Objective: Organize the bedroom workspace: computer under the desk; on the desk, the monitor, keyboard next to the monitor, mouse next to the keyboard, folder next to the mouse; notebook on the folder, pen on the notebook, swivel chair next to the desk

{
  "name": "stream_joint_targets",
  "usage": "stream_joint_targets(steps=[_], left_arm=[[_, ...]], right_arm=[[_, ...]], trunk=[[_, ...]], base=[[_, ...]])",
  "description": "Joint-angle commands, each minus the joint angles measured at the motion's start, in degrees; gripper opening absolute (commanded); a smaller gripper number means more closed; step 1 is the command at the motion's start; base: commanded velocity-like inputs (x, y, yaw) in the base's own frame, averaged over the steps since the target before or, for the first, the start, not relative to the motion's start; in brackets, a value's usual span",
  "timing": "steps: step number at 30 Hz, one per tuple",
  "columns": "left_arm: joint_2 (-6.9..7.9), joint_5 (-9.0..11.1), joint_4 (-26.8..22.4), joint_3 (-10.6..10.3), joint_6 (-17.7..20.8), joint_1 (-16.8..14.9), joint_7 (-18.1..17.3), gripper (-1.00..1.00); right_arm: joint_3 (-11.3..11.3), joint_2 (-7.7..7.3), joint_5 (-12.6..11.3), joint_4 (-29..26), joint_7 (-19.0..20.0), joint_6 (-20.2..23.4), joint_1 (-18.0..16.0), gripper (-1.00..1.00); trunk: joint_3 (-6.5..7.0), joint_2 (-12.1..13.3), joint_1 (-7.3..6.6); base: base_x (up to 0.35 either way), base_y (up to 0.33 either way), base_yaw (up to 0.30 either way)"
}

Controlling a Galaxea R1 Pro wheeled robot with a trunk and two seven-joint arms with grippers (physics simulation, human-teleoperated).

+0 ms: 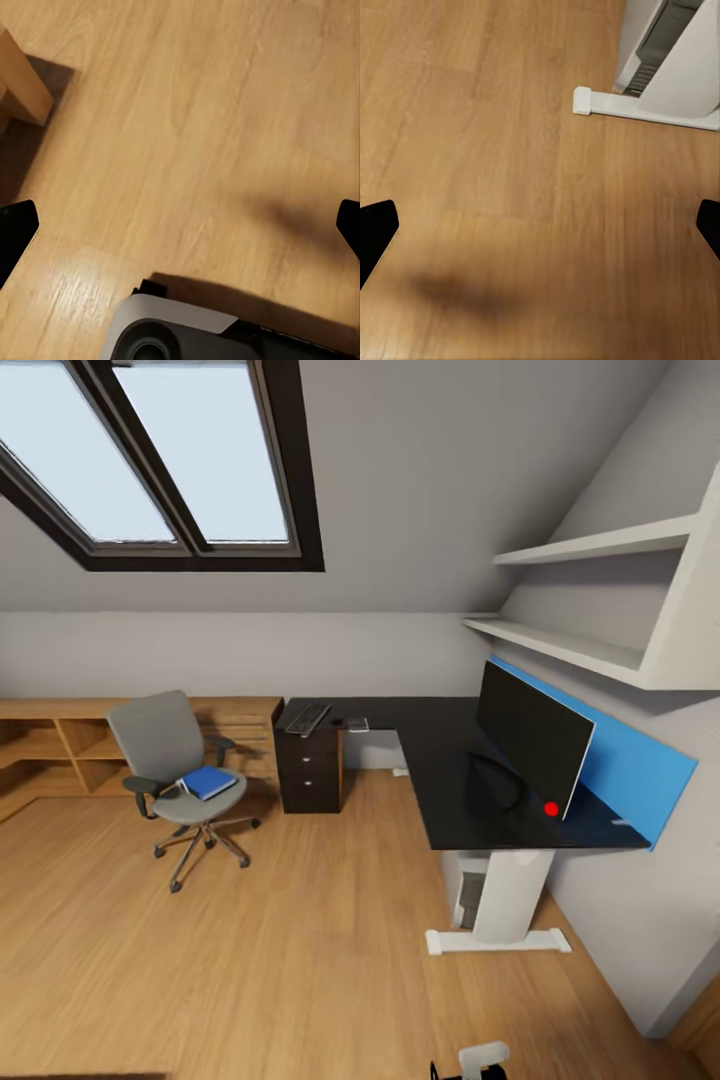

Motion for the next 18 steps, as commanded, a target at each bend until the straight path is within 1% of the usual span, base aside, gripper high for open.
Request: stream_joint_targets(steps=[1,4,8,15,18], left_arm=[[0.00,0.61,0.05,-0.11,-0.10,-0.03,-0.52,1.00],[0.00,0.54,0.05,-0.13,-0.07,-0.03,-0.61,1.00],[-0.12,0.46,0.05,-0.22,-0.02,-0.03,-0.68,1.00],[-0.07,0.44,0.05,-0.24,-0.06,-0.03,-0.57,1.00],[-0.07,0.44,0.20,-0.28,0.06,-0.03,-0.66,1.00]], right_arm=[[0.44,0.03,0.10,0.11,-0.50,-0.30,-0.06,1.00],[0.44,0.03,0.10,0.12,-0.50,-0.57,-0.06,1.00],[0.44,0.03,0.16,0.17,-0.50,-0.67,-0.06,1.00],[0.44,0.03,0.19,0.15,-0.50,-0.73,-0.06,1.00],[0.44,0.03,0.19,0.13,-0.50,-0.78,-0.06,1.00]], trunk=[[-0.04,-0.09,0.04],[0.08,-0.09,0.04],[0.15,-0.09,0.04],[0.17,-0.09,0.04],[0.17,-0.09,0.04]], base=[[0.116,0.280,-0.202],[0.175,0.194,-0.217],[0.074,0.062,-0.190],[0.021,0.010,-0.039],[0.230,0.029,-0.003]])
